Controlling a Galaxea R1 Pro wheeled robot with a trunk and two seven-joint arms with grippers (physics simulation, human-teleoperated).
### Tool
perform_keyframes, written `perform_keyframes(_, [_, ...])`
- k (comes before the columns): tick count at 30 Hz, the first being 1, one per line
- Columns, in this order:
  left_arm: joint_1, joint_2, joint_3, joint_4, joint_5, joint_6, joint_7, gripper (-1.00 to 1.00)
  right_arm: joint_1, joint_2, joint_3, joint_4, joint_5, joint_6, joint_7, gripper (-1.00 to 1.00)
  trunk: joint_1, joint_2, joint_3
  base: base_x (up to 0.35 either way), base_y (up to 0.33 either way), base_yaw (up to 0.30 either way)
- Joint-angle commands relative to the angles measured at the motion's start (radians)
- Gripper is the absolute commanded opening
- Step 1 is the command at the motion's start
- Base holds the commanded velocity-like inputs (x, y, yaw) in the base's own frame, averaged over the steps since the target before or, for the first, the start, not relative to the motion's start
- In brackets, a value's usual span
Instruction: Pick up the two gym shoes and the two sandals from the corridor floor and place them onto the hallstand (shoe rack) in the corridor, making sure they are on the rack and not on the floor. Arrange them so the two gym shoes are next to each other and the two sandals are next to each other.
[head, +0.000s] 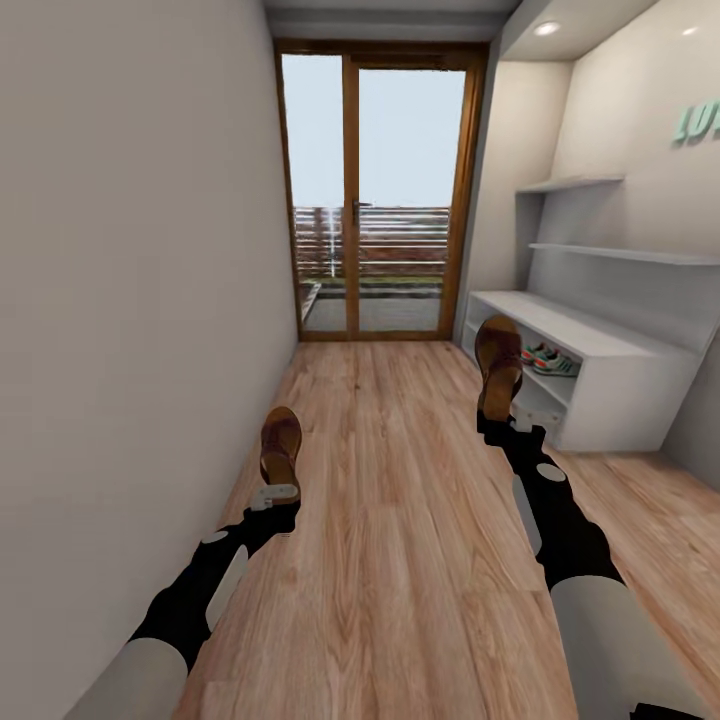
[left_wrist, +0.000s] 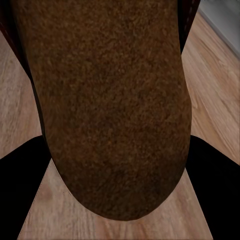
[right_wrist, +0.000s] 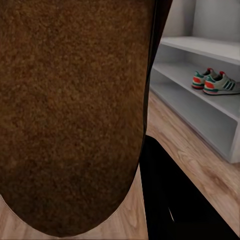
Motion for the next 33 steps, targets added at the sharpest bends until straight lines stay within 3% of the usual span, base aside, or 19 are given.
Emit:
perform_keyframes(1, [0.000, 0.000, 0.000, -0.001, 0.010, 0.007, -0.001, -1.00, 0.000, 0.000, 0.000, -0.002, 0.005, 0.006, -0.002, -1.00, 0.000, 0.000, -0.001, 0.347, 0.000, 0.000])
perform_keyframes(33, [0.000, 0.000, 0.000, -0.002, 0.010, 0.007, -0.001, -1.00, 0.000, 0.000, 0.000, -0.002, 0.006, 0.007, -0.001, -1.00, 0.000, 0.000, -0.001, 0.347, 0.000, 0.000])
